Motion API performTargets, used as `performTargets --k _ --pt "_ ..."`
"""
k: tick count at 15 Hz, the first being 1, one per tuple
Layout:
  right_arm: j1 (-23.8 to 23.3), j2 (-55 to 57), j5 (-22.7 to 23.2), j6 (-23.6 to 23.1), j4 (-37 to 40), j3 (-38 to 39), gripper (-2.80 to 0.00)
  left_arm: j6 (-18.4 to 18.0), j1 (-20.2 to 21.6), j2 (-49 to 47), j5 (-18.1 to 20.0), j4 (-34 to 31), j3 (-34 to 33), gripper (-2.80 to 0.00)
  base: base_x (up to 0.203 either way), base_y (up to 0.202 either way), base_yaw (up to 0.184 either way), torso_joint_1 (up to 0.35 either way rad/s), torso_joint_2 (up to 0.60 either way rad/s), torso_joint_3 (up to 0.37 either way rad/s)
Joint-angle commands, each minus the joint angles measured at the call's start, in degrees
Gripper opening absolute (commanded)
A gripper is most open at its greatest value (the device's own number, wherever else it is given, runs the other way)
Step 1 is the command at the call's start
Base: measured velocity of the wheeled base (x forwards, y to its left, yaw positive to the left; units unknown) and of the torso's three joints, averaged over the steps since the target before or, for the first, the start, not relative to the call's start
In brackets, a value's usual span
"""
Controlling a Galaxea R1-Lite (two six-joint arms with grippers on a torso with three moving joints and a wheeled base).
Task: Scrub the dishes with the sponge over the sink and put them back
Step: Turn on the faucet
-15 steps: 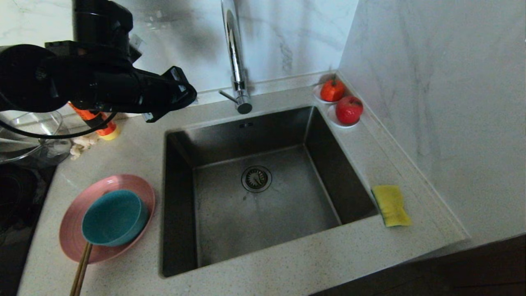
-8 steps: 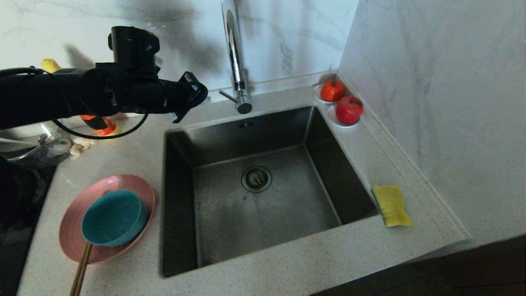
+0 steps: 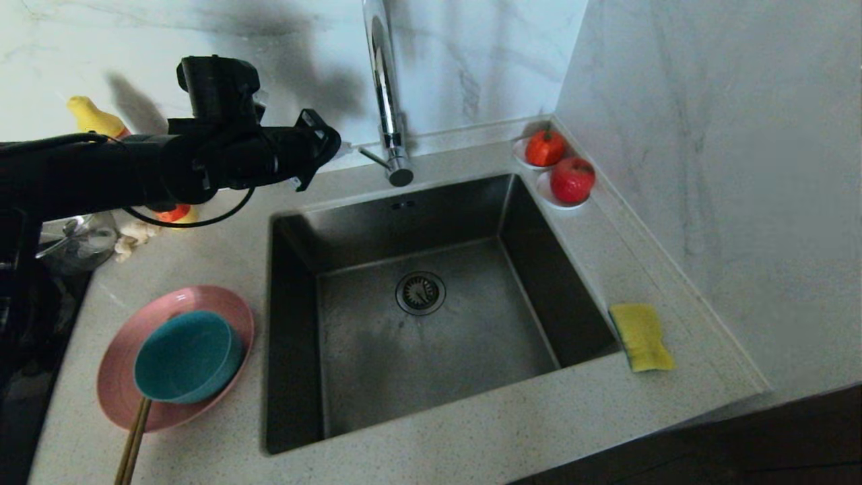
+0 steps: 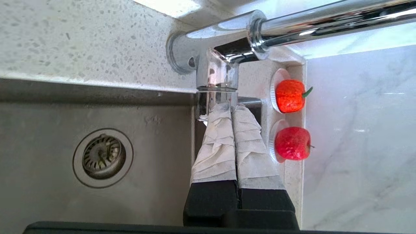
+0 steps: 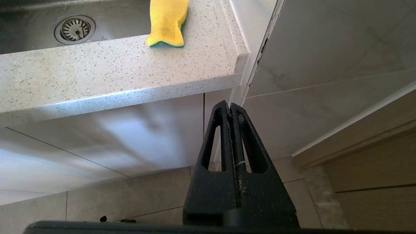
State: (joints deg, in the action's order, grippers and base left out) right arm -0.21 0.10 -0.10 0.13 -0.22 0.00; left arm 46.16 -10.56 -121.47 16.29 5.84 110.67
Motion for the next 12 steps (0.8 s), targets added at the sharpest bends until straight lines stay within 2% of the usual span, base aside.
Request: performTargets --k 1,7,12 --pt "0.00 0.08 0.01 -0.05 -0.02 0.00 -2.80 0.24 -0.06 -1.26 0.06 0.87 -0.01 -2.80 0.000 0.000 0.000 0.000 0.00 0.000" --pt "-0.02 0.08 0.01 0.04 0.04 0.00 -2.80 0.49 -0.08 -4.01 0.28 6.56 0.08 -2.80 0.000 0.000 0.000 0.000 0.00 0.000" --pt "0.03 0.08 0.01 -0.05 0.03 0.00 -2.80 0.94 -0.08 -4.39 3.17 9.98 0.08 -2.80 0.000 0.000 0.000 0.000 0.00 0.000"
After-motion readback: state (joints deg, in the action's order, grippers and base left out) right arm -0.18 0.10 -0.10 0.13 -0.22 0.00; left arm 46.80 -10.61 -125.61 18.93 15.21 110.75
